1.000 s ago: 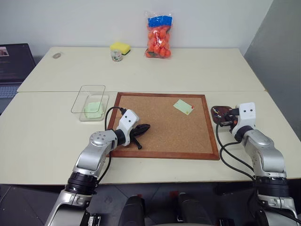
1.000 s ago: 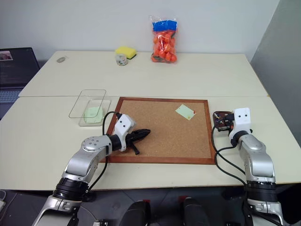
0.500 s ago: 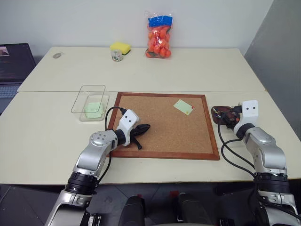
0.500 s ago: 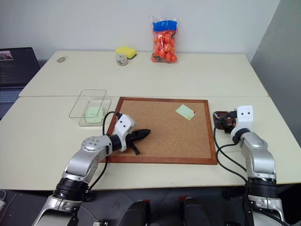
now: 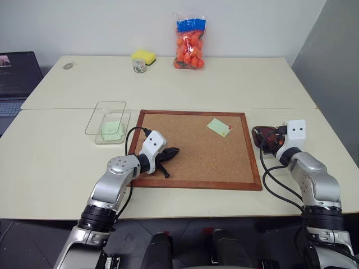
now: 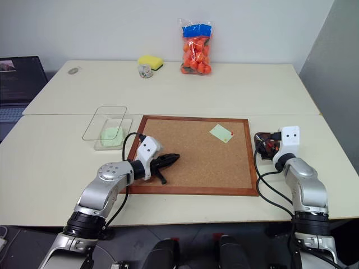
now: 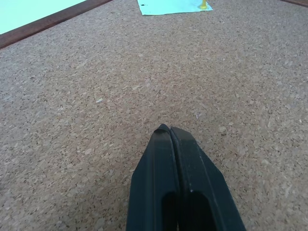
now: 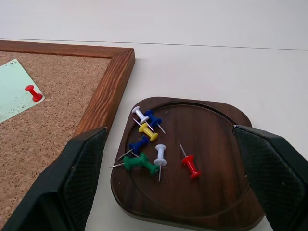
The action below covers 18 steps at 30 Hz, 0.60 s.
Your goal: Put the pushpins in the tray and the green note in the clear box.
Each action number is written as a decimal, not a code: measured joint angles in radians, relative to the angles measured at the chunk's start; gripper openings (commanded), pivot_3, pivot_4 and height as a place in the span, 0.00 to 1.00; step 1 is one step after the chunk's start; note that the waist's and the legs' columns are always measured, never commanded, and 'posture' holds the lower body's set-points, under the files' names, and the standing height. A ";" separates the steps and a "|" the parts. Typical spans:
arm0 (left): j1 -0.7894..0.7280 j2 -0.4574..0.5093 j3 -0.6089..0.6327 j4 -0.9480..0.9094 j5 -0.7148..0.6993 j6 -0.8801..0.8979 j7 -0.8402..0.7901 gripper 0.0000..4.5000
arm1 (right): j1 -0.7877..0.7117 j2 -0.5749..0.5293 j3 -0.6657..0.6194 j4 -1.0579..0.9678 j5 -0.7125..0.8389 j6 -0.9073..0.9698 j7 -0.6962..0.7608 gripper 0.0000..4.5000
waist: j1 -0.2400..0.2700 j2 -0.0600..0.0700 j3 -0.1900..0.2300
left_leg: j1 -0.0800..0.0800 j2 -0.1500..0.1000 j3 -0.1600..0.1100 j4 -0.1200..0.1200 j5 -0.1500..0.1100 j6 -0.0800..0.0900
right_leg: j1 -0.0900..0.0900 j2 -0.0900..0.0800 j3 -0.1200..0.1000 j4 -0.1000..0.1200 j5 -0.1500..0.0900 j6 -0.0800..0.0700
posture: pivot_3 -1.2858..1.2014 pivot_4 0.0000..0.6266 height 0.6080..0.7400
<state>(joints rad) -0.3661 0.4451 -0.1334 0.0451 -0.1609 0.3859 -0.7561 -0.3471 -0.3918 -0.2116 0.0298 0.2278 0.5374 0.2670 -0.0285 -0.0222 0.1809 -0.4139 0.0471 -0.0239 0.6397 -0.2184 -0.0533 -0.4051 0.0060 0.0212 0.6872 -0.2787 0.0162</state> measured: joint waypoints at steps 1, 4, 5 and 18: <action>0.000 0.000 -0.001 0.000 0.001 -0.001 0.000 0.00 | 0.000 -0.001 0.001 0.002 -0.013 -0.011 -0.011 0.98 | 0.000 0.000 0.000 | 0.000 0.000 0.000 0.000 0.000 0.000 | 0.000 0.000 0.000 0.000 0.000 0.000 | 0.52 0.24 1.00; 0.000 0.000 -0.001 0.000 0.003 -0.002 0.000 0.00 | -0.001 -0.005 0.002 0.016 -0.036 -0.032 -0.026 0.98 | 0.000 0.000 0.000 | 0.000 0.000 0.000 0.000 0.000 0.000 | 0.000 0.000 0.000 0.000 0.000 0.000 | 0.52 0.24 1.00; 0.000 0.000 -0.001 0.000 0.003 -0.002 0.000 0.00 | -0.001 -0.005 0.002 0.017 -0.043 -0.034 -0.029 0.98 | 0.000 0.000 0.000 | 0.000 0.000 0.000 0.000 0.000 0.000 | 0.000 0.000 0.000 0.000 0.000 0.000 | 0.52 0.24 1.00; 0.000 0.001 0.000 0.001 0.004 -0.003 -0.001 0.00 | -0.005 0.092 0.083 -0.126 0.037 0.004 0.035 0.98 | 0.000 0.000 0.000 | 0.000 0.000 -0.001 0.000 0.000 0.000 | 0.000 0.000 -0.001 0.000 0.000 0.000 | 0.52 0.24 1.00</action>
<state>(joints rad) -0.3660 0.4465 -0.1334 0.0457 -0.1569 0.3831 -0.7573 -0.3526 -0.3002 -0.1284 -0.0958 0.2646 0.5417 0.3022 -0.0290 -0.0222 0.1808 -0.4139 0.0473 -0.0244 0.6397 -0.2184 -0.0533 -0.4051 0.0061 0.0207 0.6874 -0.2787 0.0162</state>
